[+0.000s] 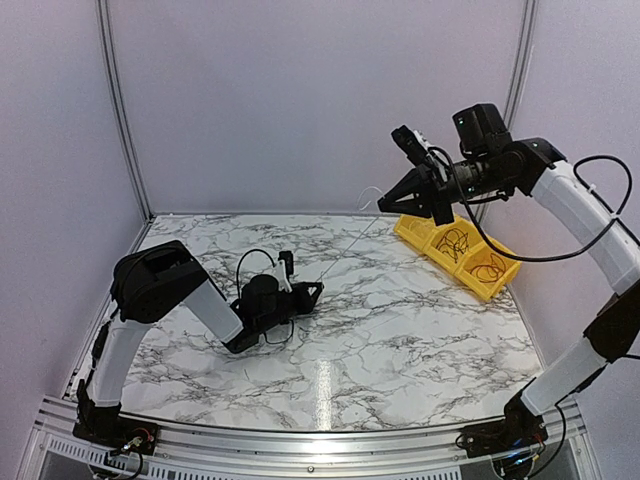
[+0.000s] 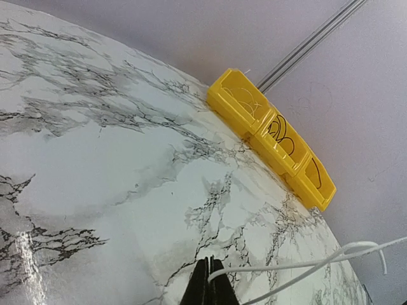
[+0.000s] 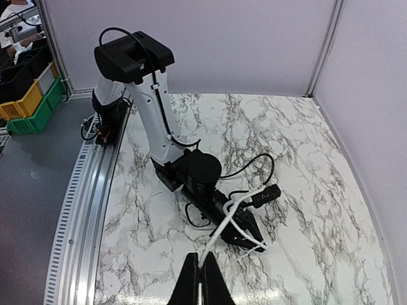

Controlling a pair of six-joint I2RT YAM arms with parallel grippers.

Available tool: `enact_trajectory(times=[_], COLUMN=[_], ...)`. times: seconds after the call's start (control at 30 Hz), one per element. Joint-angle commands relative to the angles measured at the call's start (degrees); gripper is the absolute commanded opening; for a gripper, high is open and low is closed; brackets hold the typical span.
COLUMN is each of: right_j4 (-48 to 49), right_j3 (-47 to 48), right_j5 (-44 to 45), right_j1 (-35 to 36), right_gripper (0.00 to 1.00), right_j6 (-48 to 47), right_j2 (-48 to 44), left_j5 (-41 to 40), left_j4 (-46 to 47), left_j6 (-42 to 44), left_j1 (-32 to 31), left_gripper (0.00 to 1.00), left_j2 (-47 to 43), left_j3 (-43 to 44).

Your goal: Untangle the cables

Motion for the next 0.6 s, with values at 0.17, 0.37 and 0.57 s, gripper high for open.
enact_trajectory(times=[0.17, 0.37, 0.57], right_j4=[-0.1, 1.5, 4.2], right_j3=[8.3, 8.5, 10.3], right_j5=[0.0, 1.0, 4.7], right_j1=[-5.9, -7.2, -9.0], right_gripper=[0.00, 0.00, 0.00], right_j6=[3.1, 4.9, 8.2], right_j2=[-4.1, -4.2, -2.7], left_j5=[-2.6, -4.5, -4.9], left_j4=[-2.4, -1.9, -1.5], left_j6=[-2.1, -3.2, -2.6], left_j1=[3.5, 5.5, 6.7], left_gripper=[0.03, 0.06, 0.06], left_j2=[-2.0, -4.1, -5.8], left_j3=[-6.6, -10.5, -13.3])
